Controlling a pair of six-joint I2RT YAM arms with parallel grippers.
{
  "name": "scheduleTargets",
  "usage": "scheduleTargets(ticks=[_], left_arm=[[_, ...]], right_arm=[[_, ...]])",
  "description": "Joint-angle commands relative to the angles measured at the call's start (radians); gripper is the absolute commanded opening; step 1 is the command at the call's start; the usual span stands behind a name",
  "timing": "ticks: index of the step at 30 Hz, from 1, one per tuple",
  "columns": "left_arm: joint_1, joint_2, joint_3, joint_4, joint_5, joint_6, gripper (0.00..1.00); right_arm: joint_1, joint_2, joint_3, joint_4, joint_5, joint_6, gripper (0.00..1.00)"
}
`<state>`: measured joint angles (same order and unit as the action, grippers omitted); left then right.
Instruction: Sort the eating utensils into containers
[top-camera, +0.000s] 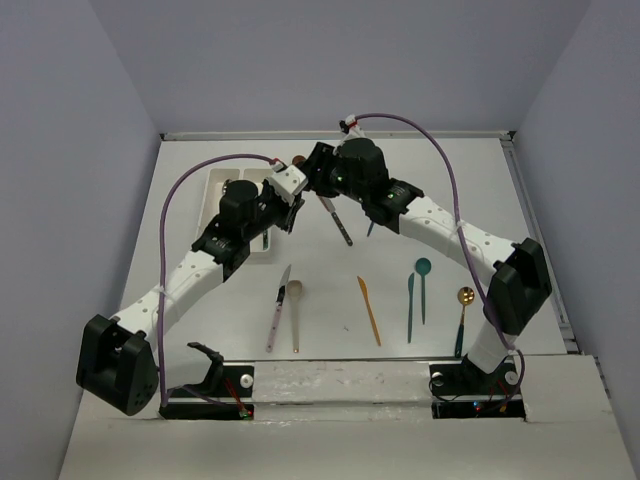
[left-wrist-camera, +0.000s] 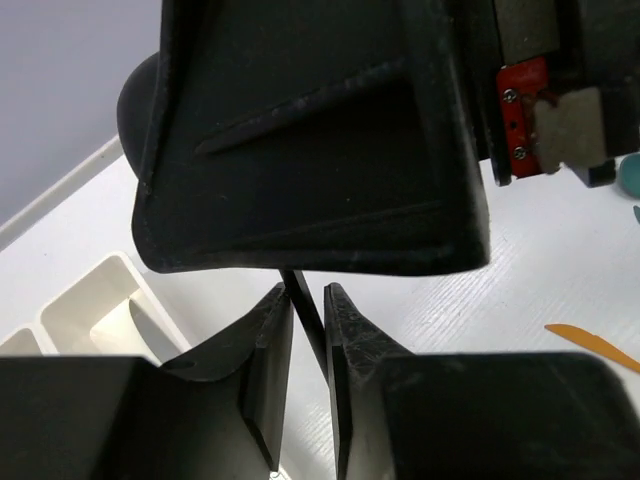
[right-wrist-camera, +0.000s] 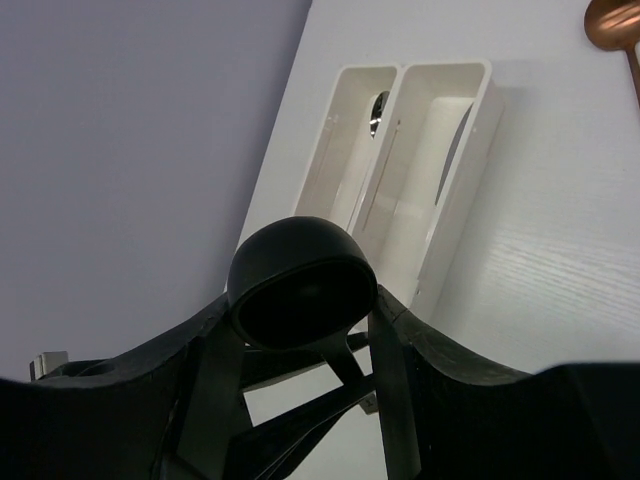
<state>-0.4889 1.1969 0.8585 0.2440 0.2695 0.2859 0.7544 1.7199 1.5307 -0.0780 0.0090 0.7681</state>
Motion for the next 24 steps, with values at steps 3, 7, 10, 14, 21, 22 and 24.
scheduleTargets(ticks=[3, 7, 10, 14, 21, 22, 24], left_arm=[[-0.002, 0.000, -0.009, 0.054, 0.010, -0.005, 0.29], [-0.002, 0.000, -0.016, 0.055, 0.019, -0.004, 0.12], [-0.002, -0.002, -0.015, 0.052, 0.014, -0.013, 0.00], [0.018, -0.013, -0.001, 0.017, 0.011, -0.019, 0.00], [0.286, 0.039, 0.045, -0.046, 0.155, -0.053, 0.00], [0.321, 0.052, 0.047, -0.051, 0.169, -0.050, 0.00], [0.416, 0.090, 0.056, -0.058, 0.200, -0.039, 0.00]], right_arm=[[0.006, 0.017, 0.051, 0.104, -0.043, 0.022, 0.14], [0.006, 0.017, 0.045, 0.107, -0.041, 0.020, 0.14], [0.006, 0.017, 0.039, 0.107, -0.041, 0.013, 0.15], [0.006, 0.003, 0.023, 0.086, -0.034, -0.035, 0.45], [-0.043, -0.140, -0.089, 0.011, -0.015, -0.099, 0.77], [-0.052, -0.161, -0.104, 0.004, -0.001, -0.110, 0.77], [-0.052, -0.219, -0.141, -0.029, 0.055, -0.145, 0.77]])
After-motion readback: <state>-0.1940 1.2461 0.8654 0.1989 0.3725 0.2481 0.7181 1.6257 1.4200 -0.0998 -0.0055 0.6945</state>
